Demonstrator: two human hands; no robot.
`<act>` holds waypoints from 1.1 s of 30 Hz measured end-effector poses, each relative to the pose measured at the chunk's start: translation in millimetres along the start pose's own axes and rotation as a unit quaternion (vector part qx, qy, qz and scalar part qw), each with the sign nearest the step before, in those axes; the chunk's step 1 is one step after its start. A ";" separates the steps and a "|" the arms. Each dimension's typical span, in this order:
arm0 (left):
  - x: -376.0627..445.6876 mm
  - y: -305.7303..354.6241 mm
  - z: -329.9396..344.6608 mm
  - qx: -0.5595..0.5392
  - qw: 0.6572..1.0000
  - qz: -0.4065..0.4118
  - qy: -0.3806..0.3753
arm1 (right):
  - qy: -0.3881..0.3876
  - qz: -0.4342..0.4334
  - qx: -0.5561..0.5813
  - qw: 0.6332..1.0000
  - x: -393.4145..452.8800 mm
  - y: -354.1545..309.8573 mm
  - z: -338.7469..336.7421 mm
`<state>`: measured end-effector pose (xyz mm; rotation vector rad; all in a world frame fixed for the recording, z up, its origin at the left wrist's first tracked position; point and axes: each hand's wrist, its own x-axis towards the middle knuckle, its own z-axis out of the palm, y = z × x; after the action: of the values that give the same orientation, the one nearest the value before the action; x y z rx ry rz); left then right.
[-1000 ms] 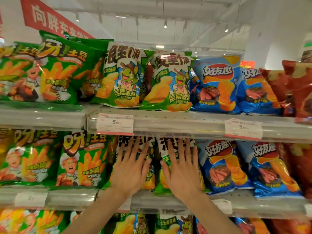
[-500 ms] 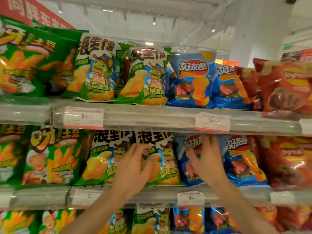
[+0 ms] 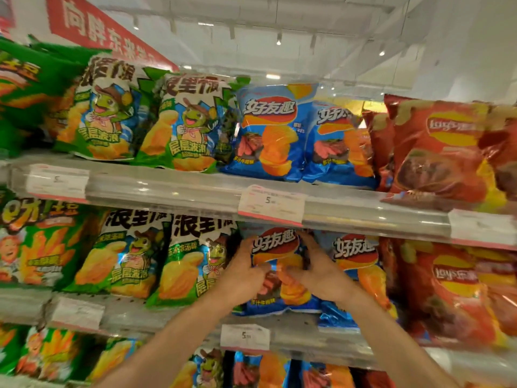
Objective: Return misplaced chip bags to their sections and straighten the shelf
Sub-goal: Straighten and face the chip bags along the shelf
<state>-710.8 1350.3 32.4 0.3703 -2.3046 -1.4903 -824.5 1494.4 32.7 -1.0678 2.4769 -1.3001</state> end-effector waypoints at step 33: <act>24.3 -4.9 -46.0 0.104 0.982 0.139 -0.074 | -0.020 -0.053 0.059 0.997 -16.4 -4.9 -13.0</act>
<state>-712.1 1300.8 49.0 -0.0128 -2.5135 -1.1824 -815.5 1511.9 41.4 -1.1968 2.3115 -1.4213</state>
